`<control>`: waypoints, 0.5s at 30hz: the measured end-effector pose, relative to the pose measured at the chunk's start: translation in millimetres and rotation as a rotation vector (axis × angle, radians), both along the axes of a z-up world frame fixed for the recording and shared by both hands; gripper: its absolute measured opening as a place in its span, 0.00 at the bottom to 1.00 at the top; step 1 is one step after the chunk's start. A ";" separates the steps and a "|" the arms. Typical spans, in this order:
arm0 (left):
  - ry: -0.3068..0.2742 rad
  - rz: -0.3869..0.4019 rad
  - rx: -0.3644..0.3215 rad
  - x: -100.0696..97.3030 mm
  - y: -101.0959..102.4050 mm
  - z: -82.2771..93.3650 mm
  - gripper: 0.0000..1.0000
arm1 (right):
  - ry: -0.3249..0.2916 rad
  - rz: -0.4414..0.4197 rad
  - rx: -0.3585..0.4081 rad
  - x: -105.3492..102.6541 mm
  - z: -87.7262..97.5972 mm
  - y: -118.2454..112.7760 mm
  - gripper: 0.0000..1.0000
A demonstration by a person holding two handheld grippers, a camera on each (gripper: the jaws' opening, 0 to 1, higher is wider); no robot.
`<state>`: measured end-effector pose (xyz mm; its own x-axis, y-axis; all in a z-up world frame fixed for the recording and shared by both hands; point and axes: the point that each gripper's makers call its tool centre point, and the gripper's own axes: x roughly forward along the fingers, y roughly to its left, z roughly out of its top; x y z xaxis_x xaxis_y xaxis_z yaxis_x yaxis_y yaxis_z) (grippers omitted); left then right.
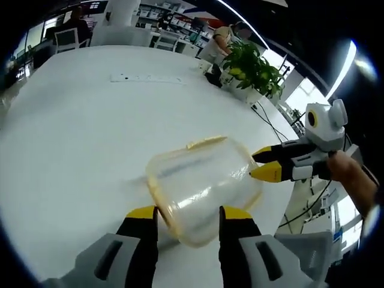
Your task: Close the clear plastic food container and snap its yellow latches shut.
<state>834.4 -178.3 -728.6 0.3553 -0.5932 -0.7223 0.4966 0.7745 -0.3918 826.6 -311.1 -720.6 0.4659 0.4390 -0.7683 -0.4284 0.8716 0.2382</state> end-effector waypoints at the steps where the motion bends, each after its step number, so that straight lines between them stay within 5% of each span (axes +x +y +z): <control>1: 0.002 -0.001 0.001 -1.5 2.4 0.1 0.33 | 0.000 0.001 0.000 -1.1 -0.3 2.4 0.26; 15: 0.010 -0.005 0.007 -15.8 27.4 -0.2 0.33 | -0.009 -0.010 0.002 -16.3 -0.7 27.9 0.26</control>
